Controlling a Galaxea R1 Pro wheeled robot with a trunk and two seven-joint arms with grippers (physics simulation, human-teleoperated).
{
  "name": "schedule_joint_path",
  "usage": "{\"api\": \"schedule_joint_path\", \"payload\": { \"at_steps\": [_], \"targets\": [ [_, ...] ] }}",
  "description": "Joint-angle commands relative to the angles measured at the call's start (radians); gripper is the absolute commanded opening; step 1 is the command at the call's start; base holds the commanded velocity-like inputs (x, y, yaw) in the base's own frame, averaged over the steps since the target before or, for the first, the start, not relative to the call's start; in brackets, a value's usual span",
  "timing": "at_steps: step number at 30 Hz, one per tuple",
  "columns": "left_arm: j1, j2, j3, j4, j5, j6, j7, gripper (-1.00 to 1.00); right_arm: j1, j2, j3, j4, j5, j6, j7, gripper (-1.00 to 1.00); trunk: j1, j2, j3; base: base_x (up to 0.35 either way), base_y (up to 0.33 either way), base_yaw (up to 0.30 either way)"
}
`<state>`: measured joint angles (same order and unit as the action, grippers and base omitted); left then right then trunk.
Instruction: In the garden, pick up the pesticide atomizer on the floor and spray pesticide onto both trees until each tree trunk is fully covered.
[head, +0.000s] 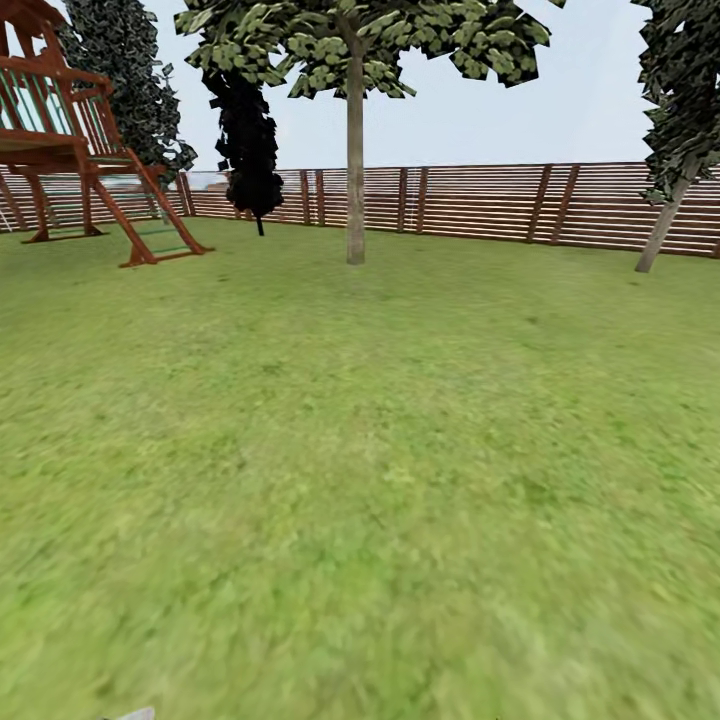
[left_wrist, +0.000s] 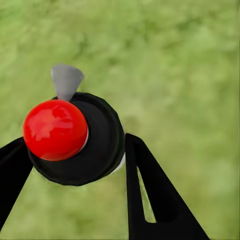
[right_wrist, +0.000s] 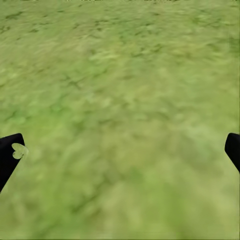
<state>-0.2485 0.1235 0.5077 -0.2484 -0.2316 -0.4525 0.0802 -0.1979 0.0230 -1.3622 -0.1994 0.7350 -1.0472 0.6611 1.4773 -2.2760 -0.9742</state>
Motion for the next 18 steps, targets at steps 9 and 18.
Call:
{"api": "schedule_joint_path", "payload": {
  "at_steps": [9,18],
  "targets": [
    [0.000,-0.001,0.000,0.000,0.000,0.000,0.003,-1.00,0.000,0.000,0.000,0.000,0.000,0.000,0.000,1.00,0.000,0.000,0.000,0.338,0.000,0.000],
    [0.000,-0.004,-0.002,0.000,0.000,0.000,0.001,-1.00,0.000,0.000,0.000,0.000,0.001,0.000,0.000,1.00,0.000,0.000,0.000,0.338,0.000,0.000]
  ]
}}
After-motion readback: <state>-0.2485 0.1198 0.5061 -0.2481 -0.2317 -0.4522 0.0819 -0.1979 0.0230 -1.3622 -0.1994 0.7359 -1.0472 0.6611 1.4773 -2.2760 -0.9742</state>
